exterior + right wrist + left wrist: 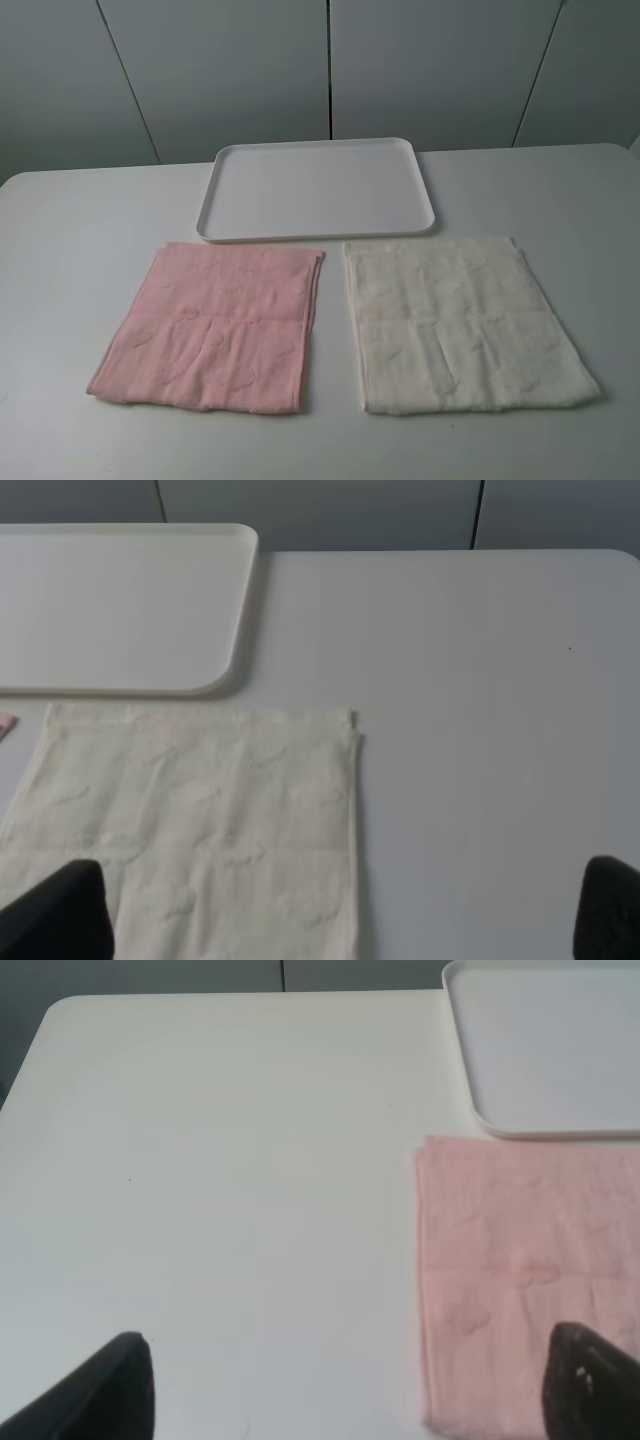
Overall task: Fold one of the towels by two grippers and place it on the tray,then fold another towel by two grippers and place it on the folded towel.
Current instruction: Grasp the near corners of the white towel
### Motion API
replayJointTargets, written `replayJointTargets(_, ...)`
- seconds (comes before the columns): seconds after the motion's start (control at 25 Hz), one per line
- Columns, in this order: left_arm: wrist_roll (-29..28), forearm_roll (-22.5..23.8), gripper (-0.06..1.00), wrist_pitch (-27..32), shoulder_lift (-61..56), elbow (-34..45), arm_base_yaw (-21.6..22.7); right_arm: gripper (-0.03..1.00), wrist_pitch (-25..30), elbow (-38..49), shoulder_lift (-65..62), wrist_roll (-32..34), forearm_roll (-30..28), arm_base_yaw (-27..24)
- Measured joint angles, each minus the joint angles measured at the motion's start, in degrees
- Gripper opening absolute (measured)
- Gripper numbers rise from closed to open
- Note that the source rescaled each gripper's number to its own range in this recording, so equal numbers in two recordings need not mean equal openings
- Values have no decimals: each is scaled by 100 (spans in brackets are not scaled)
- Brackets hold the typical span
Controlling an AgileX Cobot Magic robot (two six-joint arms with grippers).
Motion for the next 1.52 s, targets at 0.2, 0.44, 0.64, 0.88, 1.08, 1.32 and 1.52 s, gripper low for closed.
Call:
replayJointTargets(0.2, 0, 0, 100, 0, 0, 0, 0, 100, 0, 0, 0, 0, 0, 0)
replayJointTargets(0.44, 0, 0, 100, 0, 0, 0, 0, 100, 0, 0, 0, 0, 0, 0)
replayJointTargets(0.64, 0, 0, 100, 0, 0, 0, 0, 100, 0, 0, 0, 0, 0, 0)
replayJointTargets(0.88, 0, 0, 100, 0, 0, 0, 0, 100, 0, 0, 0, 0, 0, 0)
replayJointTargets(1.08, 0, 0, 100, 0, 0, 0, 0, 100, 0, 0, 0, 0, 0, 0)
replayJointTargets(1.32, 0, 0, 100, 0, 0, 0, 0, 100, 0, 0, 0, 0, 0, 0)
replayJointTargets(1.52, 0, 0, 100, 0, 0, 0, 0, 100, 0, 0, 0, 0, 0, 0)
